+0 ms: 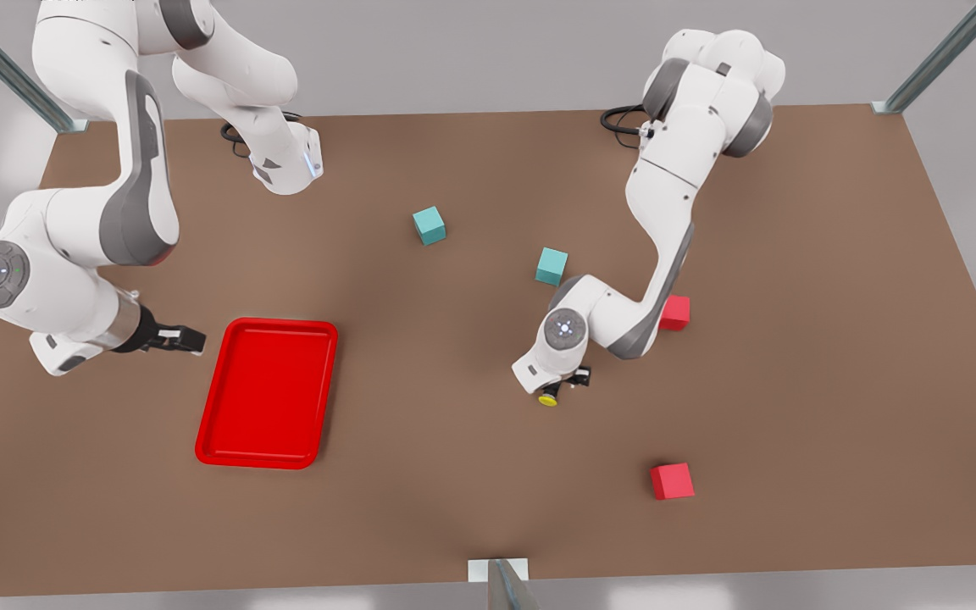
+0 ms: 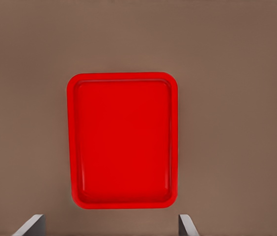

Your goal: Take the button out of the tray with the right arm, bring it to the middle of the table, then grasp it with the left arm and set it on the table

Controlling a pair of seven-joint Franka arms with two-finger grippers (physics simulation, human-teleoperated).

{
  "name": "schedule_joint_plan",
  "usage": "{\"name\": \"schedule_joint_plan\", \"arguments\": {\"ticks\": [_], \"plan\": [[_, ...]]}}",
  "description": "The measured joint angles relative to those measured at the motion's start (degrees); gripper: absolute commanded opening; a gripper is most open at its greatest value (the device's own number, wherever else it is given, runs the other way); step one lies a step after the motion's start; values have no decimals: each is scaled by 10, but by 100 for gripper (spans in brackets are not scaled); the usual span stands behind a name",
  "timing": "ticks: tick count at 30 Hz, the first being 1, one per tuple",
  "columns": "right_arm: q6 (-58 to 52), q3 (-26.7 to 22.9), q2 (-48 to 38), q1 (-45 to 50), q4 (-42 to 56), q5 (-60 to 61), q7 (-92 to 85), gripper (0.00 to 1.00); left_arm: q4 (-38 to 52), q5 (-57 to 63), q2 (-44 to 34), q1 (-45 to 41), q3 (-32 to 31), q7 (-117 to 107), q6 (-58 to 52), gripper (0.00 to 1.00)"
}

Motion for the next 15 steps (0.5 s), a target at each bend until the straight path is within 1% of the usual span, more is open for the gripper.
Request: {"name": "schedule_joint_plan", "arguments": {"ticks": [3,5,7,9,12,15], "plan": [[8,-3,19,0,36,-6,-8,100,1,9,13,1,0,6,8,100],[16,-20,49,-5,75,-7,-13,100,0,13,16,2,0,10,12,100],[26,-26,60,-10,83,-8,-17,100,-5,15,14,0,0,13,14,100],[34,-27,56,-10,85,-9,-20,100,-31,17,-4,-3,0,15,15,100],[41,-28,-2,-10,39,-10,-24,100,-66,18,-29,-4,0,18,15,100],[67,-23,-77,-22,-70,-9,-27,100,-68,21,-26,-3,1,20,17,100]]}}
